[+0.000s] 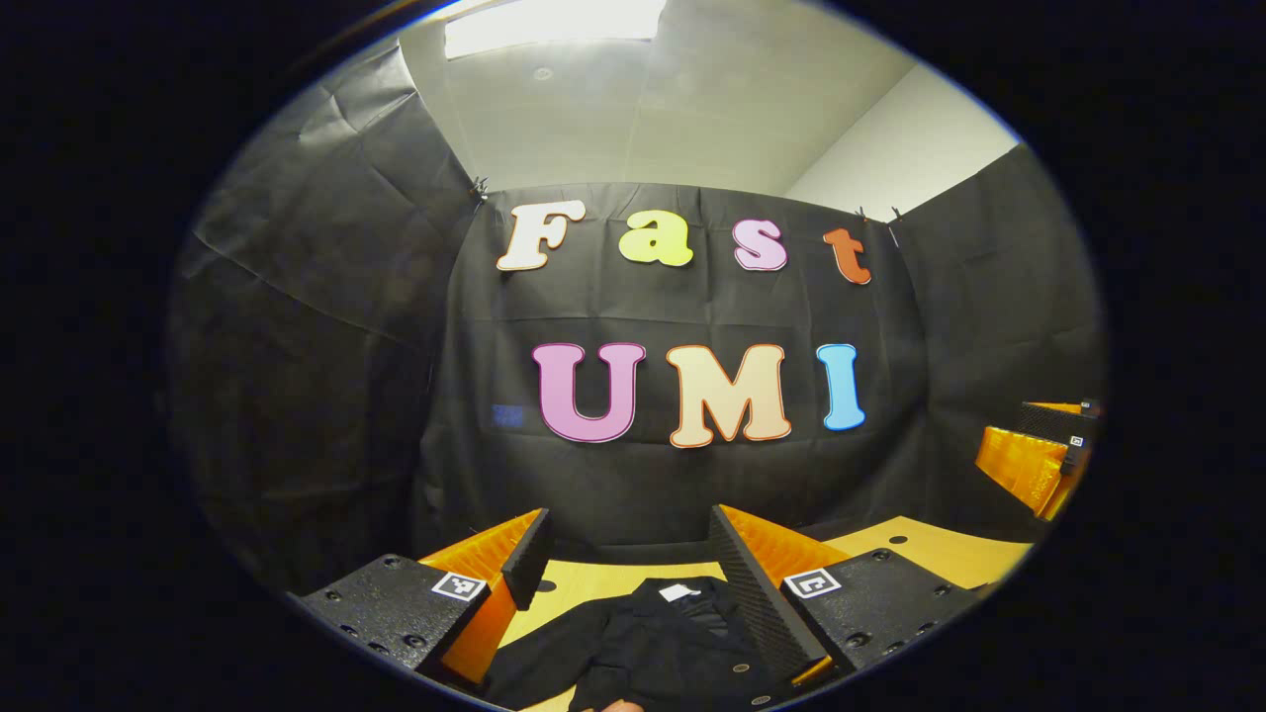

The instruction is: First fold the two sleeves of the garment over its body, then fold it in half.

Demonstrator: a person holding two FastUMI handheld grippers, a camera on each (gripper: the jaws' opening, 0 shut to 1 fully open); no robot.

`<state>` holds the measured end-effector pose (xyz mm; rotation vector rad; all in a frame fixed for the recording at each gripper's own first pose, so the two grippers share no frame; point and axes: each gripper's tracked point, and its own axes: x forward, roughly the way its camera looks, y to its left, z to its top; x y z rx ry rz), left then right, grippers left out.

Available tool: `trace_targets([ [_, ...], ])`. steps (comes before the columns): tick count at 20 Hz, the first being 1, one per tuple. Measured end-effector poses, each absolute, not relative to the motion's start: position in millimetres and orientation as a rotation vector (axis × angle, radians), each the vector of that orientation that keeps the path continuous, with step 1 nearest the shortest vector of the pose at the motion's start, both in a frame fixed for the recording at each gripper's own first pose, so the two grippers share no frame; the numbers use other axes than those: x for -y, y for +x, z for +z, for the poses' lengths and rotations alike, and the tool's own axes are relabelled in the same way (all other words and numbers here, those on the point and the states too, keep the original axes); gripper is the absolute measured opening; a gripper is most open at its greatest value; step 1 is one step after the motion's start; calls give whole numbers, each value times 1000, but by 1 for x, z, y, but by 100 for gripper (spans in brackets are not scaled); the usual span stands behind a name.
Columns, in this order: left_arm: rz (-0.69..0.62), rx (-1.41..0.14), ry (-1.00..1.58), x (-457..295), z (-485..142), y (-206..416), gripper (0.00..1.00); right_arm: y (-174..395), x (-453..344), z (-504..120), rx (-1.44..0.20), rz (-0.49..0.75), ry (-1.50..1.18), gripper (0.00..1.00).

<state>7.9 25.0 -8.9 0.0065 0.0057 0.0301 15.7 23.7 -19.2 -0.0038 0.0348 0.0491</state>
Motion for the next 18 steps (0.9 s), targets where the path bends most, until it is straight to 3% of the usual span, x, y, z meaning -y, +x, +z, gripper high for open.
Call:
trace_targets([
  [9, 60, -7, 8, -31, -11, 7, 95, 15, -26, -25, -32, 72, -49, 99],
  [18, 87, 0, 31, -12, -5, 8, 94, 35, 61, -41, -57, -34, -92, 99],
])
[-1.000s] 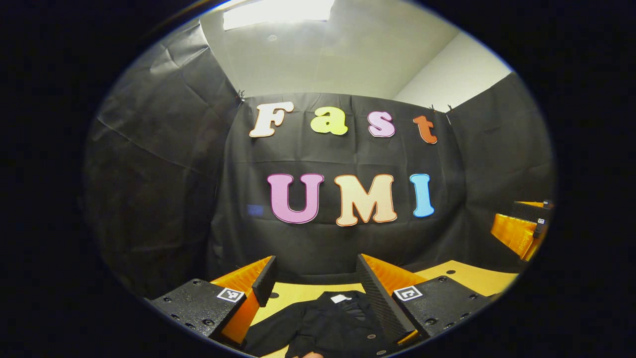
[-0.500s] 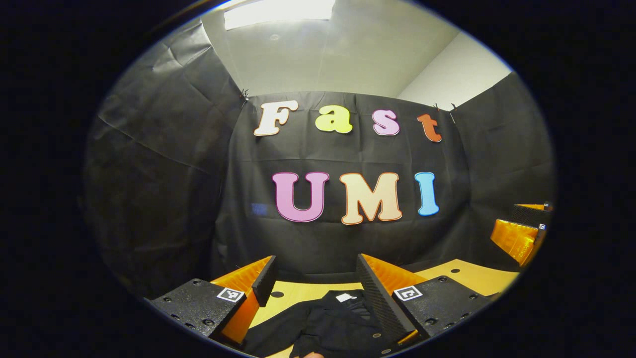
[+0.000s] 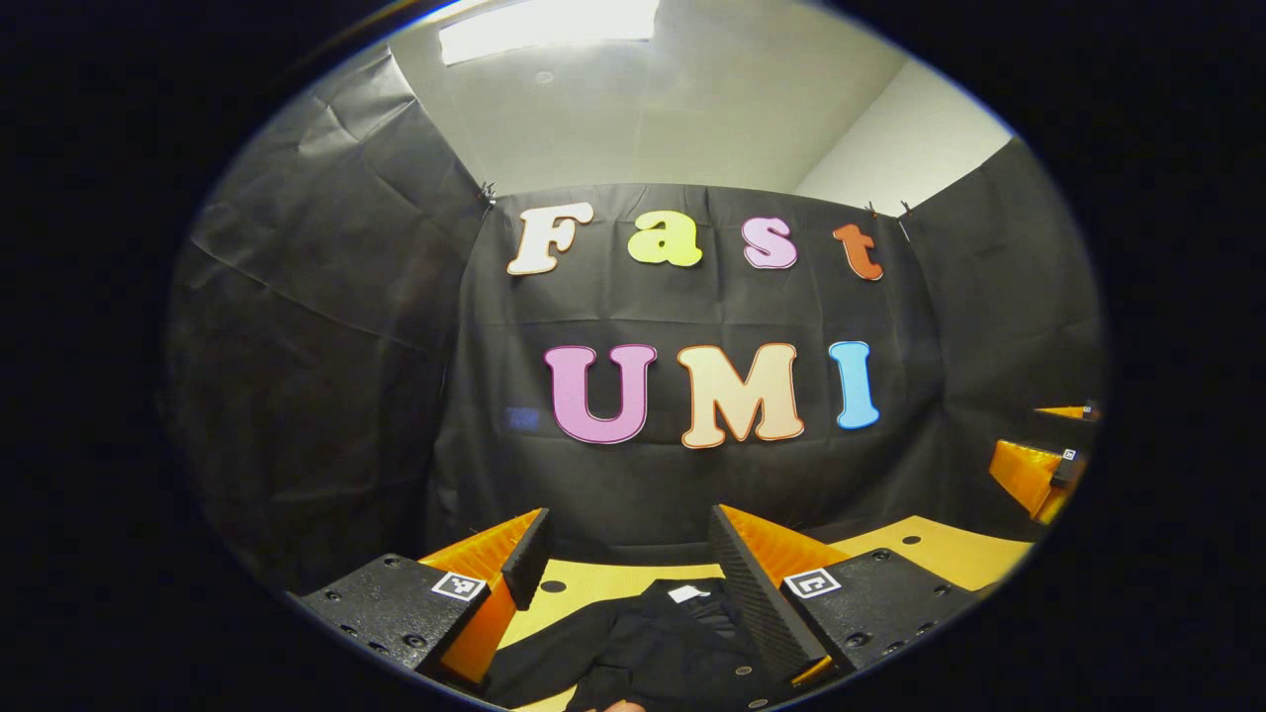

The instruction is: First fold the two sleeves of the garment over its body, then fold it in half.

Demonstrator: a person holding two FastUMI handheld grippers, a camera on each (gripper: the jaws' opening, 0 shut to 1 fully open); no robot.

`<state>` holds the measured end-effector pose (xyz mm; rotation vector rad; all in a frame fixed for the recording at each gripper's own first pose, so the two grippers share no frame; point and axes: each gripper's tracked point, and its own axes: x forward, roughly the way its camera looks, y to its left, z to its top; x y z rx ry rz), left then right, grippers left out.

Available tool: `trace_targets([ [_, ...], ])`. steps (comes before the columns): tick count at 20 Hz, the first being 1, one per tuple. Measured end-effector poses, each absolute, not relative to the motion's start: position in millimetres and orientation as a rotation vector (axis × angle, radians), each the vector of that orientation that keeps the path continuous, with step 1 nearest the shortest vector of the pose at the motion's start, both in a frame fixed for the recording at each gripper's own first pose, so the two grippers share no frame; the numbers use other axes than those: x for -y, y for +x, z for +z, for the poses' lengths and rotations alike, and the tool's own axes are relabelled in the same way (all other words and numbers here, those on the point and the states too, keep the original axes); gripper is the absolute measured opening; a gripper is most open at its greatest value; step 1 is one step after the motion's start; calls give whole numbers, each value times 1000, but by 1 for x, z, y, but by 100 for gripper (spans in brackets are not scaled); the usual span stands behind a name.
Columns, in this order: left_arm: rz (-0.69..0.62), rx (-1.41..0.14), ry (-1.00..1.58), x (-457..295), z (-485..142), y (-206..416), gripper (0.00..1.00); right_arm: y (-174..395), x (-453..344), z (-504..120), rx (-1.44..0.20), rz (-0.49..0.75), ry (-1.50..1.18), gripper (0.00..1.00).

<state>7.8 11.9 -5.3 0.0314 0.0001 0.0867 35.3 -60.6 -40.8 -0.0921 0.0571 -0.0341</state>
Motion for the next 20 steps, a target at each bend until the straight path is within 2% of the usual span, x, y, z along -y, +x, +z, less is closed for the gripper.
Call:
trace_targets([
  [10, 91, -5, 49, 36, -2, 4, 94, 37, 200, -106, -201, -186, -140, 99],
  [20, 59, -20, 58, 90, -7, 6, 94, 10, 305, -240, -518, -301, -44, 98],
])
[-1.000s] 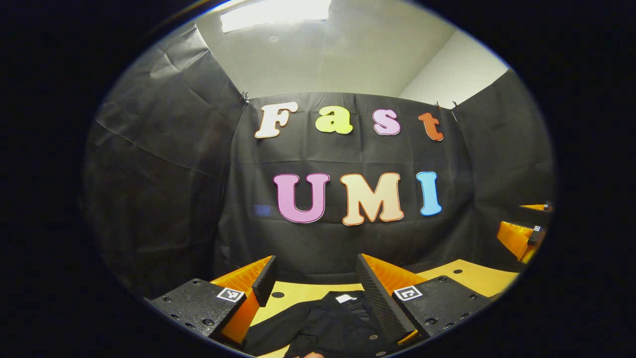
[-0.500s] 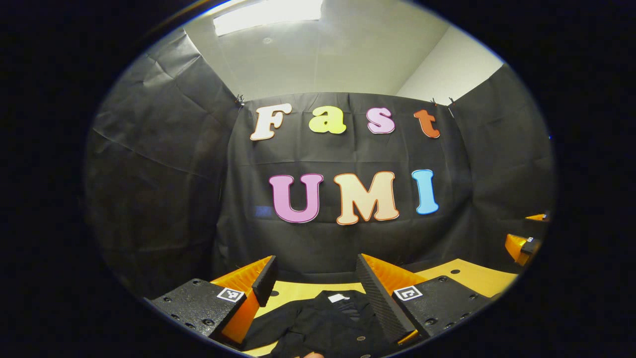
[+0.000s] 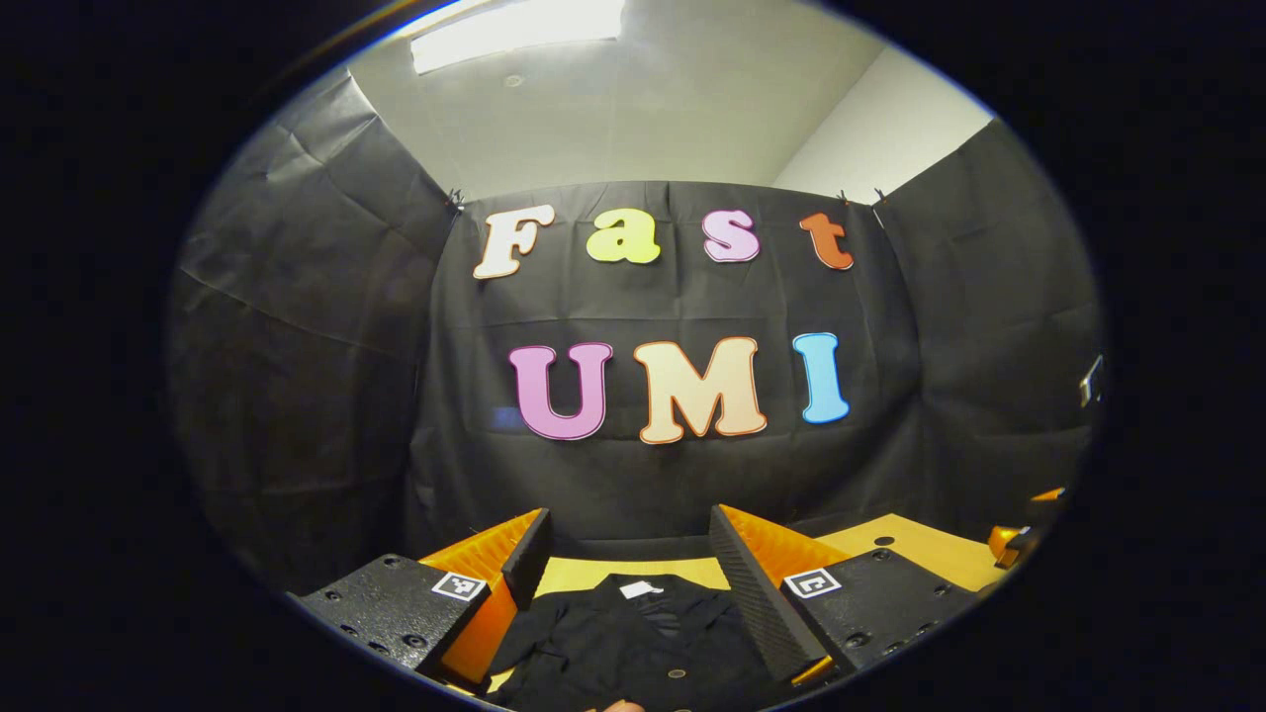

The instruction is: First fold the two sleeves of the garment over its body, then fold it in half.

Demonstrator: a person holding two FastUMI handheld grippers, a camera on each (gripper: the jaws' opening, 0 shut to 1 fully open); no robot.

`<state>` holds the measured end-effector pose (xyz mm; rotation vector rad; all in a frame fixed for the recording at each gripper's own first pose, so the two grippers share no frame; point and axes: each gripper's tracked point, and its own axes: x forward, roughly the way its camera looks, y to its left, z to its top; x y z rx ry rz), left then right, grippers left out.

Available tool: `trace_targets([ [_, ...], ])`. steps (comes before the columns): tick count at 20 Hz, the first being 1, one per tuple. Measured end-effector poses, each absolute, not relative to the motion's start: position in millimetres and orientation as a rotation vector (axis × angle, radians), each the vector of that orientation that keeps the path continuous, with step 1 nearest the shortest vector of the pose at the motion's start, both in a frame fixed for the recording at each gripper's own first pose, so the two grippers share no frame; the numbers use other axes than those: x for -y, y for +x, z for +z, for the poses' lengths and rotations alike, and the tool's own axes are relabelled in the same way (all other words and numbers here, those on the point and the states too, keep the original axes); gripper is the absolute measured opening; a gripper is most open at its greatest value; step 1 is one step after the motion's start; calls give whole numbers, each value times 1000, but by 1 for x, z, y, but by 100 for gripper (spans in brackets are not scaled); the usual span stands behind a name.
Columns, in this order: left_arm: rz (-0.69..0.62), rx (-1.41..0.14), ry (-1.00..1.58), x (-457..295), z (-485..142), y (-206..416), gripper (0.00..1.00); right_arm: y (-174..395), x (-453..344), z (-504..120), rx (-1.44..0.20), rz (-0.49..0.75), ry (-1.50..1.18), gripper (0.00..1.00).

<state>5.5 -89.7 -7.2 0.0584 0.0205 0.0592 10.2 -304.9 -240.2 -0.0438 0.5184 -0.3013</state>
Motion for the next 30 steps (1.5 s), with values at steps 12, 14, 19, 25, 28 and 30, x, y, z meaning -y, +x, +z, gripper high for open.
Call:
trace_targets([
  [12, 128, -43, 100, 90, -13, 5, 94, -39, 313, -398, -970, -193, 10, 99],
  [14, 135, -49, 103, 91, -13, 4, 94, -49, 314, -414, -1020, -192, 45, 99],
  [19, 141, -57, 111, 93, -17, -2, 94, -59, 312, -426, -1062, -150, 88, 95],
  [25, 142, -51, 109, 80, -18, -8, 92, -57, 286, -428, -1046, -77, 68, 17],
  [28, 151, -55, 115, 59, -19, -10, 95, -47, 272, -407, -1015, -117, 146, 9],
  [30, 159, -48, 118, 40, -17, -9, 94, -22, 256, -383, -936, -126, 171, 8],
])
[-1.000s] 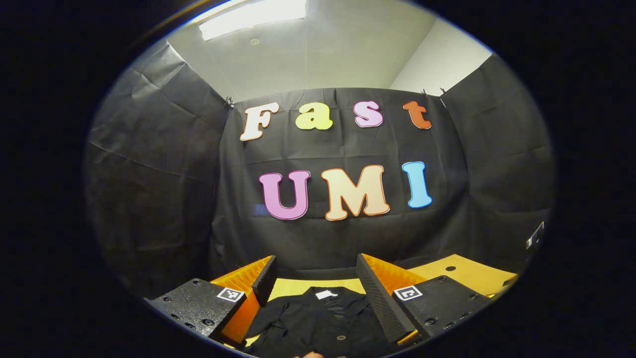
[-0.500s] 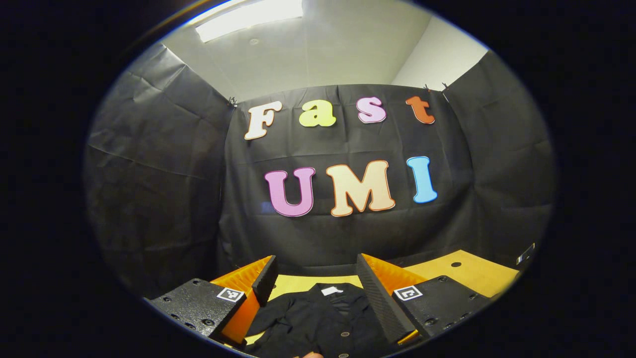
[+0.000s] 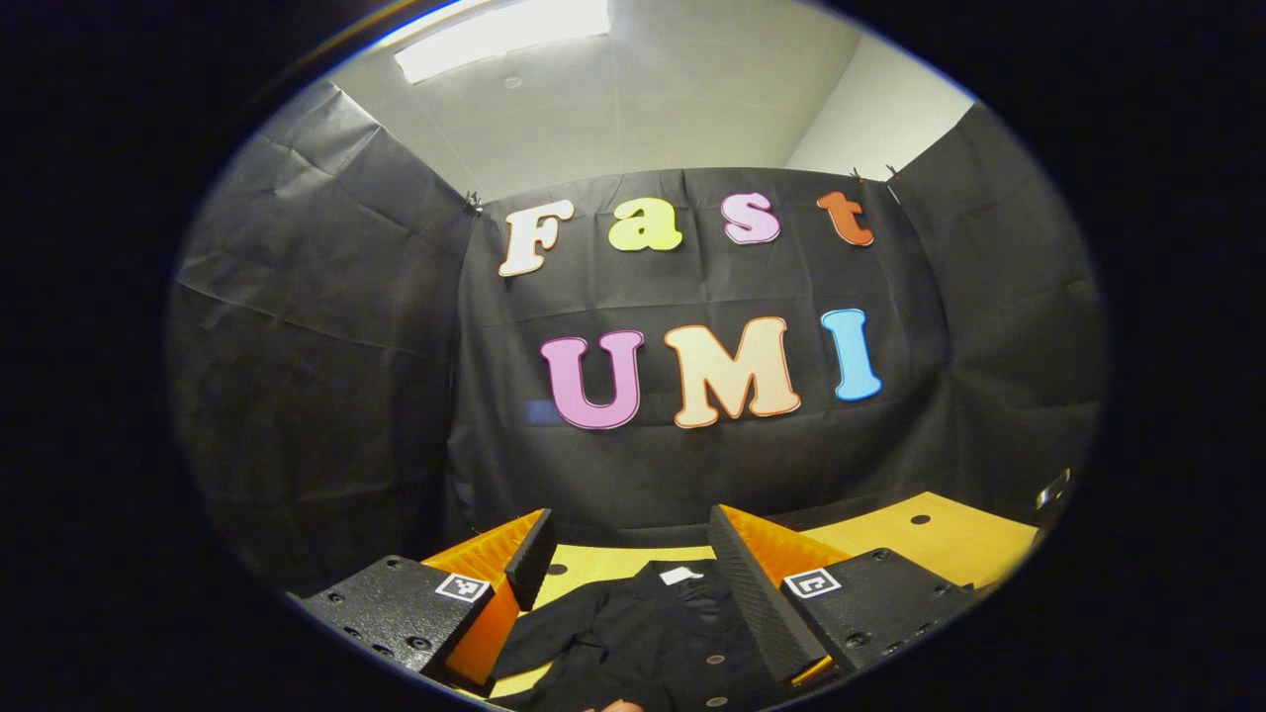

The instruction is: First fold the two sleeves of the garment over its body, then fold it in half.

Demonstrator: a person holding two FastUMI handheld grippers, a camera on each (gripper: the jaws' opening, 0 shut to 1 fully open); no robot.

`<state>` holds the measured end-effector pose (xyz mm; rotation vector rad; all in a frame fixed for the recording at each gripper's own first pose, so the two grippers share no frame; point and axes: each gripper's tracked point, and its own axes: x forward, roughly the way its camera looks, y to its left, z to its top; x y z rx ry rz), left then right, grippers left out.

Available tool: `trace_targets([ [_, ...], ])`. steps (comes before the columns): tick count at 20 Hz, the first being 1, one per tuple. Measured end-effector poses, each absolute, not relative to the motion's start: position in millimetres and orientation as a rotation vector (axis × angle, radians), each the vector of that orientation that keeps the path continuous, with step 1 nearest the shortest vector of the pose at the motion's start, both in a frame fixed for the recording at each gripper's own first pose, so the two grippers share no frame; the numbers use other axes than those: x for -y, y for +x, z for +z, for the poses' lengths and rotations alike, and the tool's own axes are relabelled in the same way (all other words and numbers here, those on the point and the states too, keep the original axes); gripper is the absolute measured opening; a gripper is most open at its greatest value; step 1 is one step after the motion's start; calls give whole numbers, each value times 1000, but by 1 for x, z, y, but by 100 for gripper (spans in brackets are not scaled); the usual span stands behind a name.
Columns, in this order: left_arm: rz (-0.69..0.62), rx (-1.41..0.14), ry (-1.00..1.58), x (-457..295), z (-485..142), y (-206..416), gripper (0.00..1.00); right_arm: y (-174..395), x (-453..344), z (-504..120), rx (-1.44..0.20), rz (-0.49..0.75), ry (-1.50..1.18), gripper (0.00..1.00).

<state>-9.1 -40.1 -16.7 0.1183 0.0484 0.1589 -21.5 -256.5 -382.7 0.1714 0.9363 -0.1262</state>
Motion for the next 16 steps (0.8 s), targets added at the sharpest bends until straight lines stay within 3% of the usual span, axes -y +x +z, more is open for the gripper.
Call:
trace_targets([
  [9, 241, -72, 107, -61, -29, -12, 94, 79, 123, -279, -703, 41, 159, 8],
  [16, 351, -125, 120, -146, -46, -28, 94, 129, -11, -248, -624, 230, 156, 8],
])
